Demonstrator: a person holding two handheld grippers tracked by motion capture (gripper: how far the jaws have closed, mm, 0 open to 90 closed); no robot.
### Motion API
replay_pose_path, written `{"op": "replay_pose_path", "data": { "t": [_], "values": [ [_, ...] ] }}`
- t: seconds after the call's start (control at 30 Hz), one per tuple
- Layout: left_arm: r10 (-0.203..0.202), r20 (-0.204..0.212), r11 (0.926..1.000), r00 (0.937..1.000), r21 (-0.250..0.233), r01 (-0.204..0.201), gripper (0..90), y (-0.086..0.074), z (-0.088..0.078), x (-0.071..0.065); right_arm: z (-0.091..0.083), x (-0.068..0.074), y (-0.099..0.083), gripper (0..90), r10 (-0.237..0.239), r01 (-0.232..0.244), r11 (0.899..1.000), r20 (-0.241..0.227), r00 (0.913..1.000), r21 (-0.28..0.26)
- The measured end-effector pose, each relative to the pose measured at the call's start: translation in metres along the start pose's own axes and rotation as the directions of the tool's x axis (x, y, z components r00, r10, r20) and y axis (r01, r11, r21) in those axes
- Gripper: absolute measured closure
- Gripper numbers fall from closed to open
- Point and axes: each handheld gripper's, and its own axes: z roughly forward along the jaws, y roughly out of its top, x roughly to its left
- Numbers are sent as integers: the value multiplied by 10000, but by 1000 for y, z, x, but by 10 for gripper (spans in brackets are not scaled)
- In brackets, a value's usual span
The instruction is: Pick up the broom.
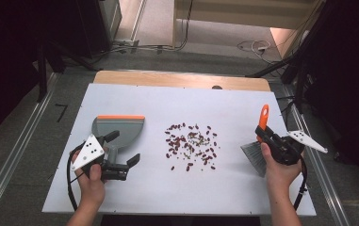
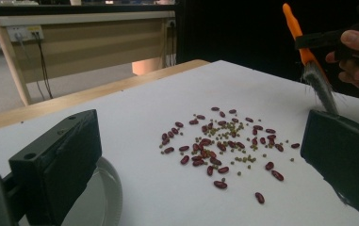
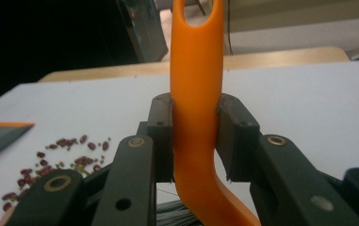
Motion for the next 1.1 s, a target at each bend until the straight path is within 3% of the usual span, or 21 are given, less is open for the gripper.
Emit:
{"op": "replay_pose_path", "data": {
  "t": [0.23,0.43,0.63,0.7,0.77,0.97,1.1],
  "values": [
    [112,283,9999,9995,18,-112,3,7,21,-10,-8,9,9,679,-148,130,9983,-314,9994,-576],
    [45,736,9999,9973,89,-52,4,8,37,-20,-16,26,20,680,-397,324,9934,-643,9971,-1096],
    [-52,1269,9994,9919,343,8,12,7,49,-31,-17,43,26,680,-568,422,9906,-1108,9922,-1303],
    [-326,1496,9989,9882,369,274,13,7,54,-35,-16,49,26,679,-601,436,9902,-1231,9906,-1330],
    [-505,1713,9983,9839,374,448,13,8,57,-38,-15,57,26,680,-646,452,9897,-1421,9877,-1362],
    [-640,1855,9972,9806,492,558,42,10,63,-47,-14,84,27,680,-925,642,9872,-1959,9762,-1462],
    [-926,2128,9952,9727,509,836,59,12,67,-53,-14,103,27,680,-1080,731,9853,-2320,9667,-1542]
  ]
}}
